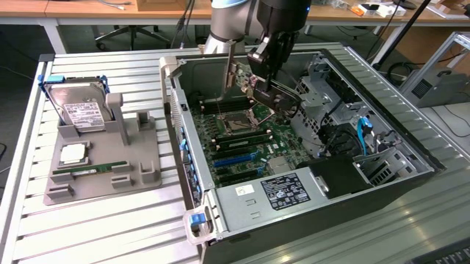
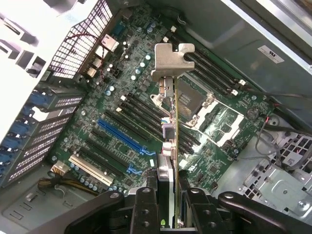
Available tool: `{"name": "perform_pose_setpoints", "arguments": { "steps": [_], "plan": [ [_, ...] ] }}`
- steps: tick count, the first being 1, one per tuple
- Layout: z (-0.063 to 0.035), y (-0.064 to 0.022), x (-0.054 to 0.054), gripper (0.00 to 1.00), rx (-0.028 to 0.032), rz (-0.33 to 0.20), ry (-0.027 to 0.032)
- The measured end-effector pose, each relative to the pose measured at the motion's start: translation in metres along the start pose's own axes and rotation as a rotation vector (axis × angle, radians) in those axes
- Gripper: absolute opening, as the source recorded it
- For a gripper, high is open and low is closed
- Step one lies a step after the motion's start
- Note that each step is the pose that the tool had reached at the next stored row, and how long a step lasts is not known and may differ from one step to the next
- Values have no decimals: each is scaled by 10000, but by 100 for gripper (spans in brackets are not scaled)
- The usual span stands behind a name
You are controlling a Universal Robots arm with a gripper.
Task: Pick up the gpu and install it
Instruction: 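Insert the gpu into the slot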
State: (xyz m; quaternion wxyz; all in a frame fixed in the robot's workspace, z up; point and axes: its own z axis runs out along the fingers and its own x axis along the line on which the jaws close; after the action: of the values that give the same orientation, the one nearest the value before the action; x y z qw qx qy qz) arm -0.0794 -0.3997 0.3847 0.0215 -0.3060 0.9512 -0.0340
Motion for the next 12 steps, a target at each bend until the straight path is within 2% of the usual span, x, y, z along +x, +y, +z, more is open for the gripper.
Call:
{"name": "perform_pose_setpoints", "arguments": {
  "steps": [12],
  "plan": [
    [2, 0, 0, 27, 16, -317, -9]
  ]
}}
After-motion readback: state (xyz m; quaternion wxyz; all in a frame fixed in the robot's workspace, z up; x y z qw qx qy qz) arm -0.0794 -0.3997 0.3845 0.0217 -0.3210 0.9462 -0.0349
